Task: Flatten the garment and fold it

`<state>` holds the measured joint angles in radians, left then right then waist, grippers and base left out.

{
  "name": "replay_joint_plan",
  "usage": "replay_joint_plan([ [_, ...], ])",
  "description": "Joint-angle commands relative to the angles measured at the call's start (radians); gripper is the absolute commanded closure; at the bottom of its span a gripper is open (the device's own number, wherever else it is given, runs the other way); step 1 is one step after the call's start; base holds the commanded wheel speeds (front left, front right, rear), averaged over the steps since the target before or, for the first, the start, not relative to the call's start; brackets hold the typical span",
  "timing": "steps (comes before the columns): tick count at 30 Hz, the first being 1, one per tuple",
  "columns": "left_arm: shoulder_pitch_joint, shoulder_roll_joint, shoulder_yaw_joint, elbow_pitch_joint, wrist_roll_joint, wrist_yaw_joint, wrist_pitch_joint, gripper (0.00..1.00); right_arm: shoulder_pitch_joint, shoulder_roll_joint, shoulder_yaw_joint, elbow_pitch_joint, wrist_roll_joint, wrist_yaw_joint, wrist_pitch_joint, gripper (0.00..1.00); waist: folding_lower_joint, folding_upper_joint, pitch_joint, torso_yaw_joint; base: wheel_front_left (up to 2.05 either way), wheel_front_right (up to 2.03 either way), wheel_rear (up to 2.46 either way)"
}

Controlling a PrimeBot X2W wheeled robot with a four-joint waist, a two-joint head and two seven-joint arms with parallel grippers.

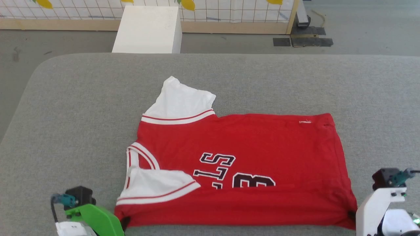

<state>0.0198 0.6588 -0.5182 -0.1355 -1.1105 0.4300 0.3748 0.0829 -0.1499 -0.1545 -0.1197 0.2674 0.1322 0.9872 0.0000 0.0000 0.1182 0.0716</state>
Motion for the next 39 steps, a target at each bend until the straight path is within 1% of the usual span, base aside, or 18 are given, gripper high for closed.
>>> replay_joint_plan([
  [1,0.012,0.001,-0.005,0.014,-0.007,0.007,0.004,1.0,0.011,0.006,-0.006,0.017,0.003,-0.002,-0.005,1.0,0.0,0.0,0.002,0.002,0.0,0.0,0.0],
  [4,0.005,-0.021,-0.015,0.052,-0.017,-0.015,0.005,1.0,0.016,0.021,-0.004,0.059,-0.002,-0.002,-0.025,1.0,0.0,0.0,0.006,0.005,0.0,0.0,0.0],
  [5,0.002,-0.023,-0.02,0.062,-0.017,-0.02,0.008,0.7,0.014,0.025,-0.003,0.068,-0.003,-0.002,-0.033,1.0,0.0,0.0,0.006,0.005,0.0,0.0,0.0],
  [6,-0.003,-0.029,-0.019,0.071,-0.022,-0.027,0.008,0.0,0.013,0.027,0.0,0.078,-0.004,-0.002,-0.039,0.53,0.0,0.0,0.005,0.005,0.0,0.0,0.0],
  [7,-0.008,-0.032,-0.015,0.078,-0.025,-0.03,0.006,0.0,0.012,0.027,0.003,0.086,-0.006,-0.002,-0.044,0.0,0.0,0.0,0.003,0.004,0.0,0.0,0.0],
  [12,-0.027,0.015,0.025,0.031,-0.01,-0.012,-0.007,0.0,-0.01,0.016,-0.022,0.048,0.033,-0.002,-0.063,0.0,0.0,0.0,-0.023,-0.006,0.0,0.0,0.0],
  [16,-0.066,0.046,0.073,-0.026,0.028,-0.011,-0.064,0.0,-0.051,0.02,-0.075,-0.012,0.06,-0.002,-0.088,0.0,0.0,0.0,-0.033,-0.011,0.0,0.0,0.0],
  [19,-0.122,0.054,0.097,-0.039,0.092,-0.023,-0.143,0.0,-0.098,0.021,-0.108,-0.057,0.063,-0.002,-0.117,0.0,0.0,0.0,-0.035,-0.015,0.0,0.0,0.0],
  [21,-0.168,0.051,0.091,-0.031,0.142,-0.048,-0.192,0.0,-0.132,0.018,-0.118,-0.068,0.061,-0.002,-0.142,0.0,0.0,0.0,-0.031,-0.016,0.0,0.0,0.0],
  [24,-0.242,0.012,0.088,0.008,0.203,-0.075,-0.284,0.0,-0.181,0.009,-0.126,-0.073,0.051,-0.002,-0.184,0.0,0.0,0.0,-0.017,-0.014,0.0,0.0,0.0],
  [25,-0.27,-0.016,0.087,0.031,0.208,-0.089,-0.315,0.0,-0.2,0.005,-0.126,-0.072,0.046,-0.002,-0.2,0.0,0.0,0.0,-0.009,-0.014,0.0,0.0,0.0],
  [26,-0.291,-0.025,0.076,0.055,0.22,-0.102,-0.323,0.0,-0.214,0.004,-0.125,-0.069,0.043,-0.002,-0.21,0.0,0.0,0.0,-0.002,-0.014,0.0,0.0,0.0],
  [28,-0.345,-0.06,0.065,0.105,0.236,-0.131,-0.359,0.0,-0.243,-0.003,-0.119,-0.061,0.032,-0.002,-0.223,0.0,0.0,0.0,0.017,-0.015,0.0,0.0,0.0],
  [29,-0.377,-0.075,0.055,0.136,0.249,-0.147,-0.374,0.0,-0.259,-0.004,-0.118,-0.057,0.027,-0.002,-0.228,0.0,0.0,0.0,0.03,-0.013,0.0,0.0,0.0],
  [30,-0.468,-0.122,0.038,0.214,0.266,-0.192,-0.406,0.0,-0.294,-0.002,-0.112,-0.057,0.012,-0.002,-0.233,0.0,0.0,0.0,0.071,-0.007,0.0,0.0,0.0],
  [31,-0.51,-0.141,0.034,0.243,0.272,-0.21,-0.422,0.0,-0.308,-0.001,-0.108,-0.061,0.007,-0.002,-0.232,0.0,0.0,0.0,0.091,-0.005,0.0,0.0,0.0],
  [35,-0.658,-0.203,0.015,0.372,0.28,-0.274,-0.437,0.0,-0.351,0.001,-0.093,-0.079,-0.009,-0.002,-0.223,0.0,0.0,0.0,0.163,0.0,0.0,0.0,0.0],
  [39,-0.822,-0.244,-0.016,0.507,0.299,-0.335,-0.407,0.0,-0.386,0.007,-0.075,-0.095,-0.022,-0.002,-0.21,0.0,0.0,0.0,0.228,-0.004,0.0,0.0,0.0],
])
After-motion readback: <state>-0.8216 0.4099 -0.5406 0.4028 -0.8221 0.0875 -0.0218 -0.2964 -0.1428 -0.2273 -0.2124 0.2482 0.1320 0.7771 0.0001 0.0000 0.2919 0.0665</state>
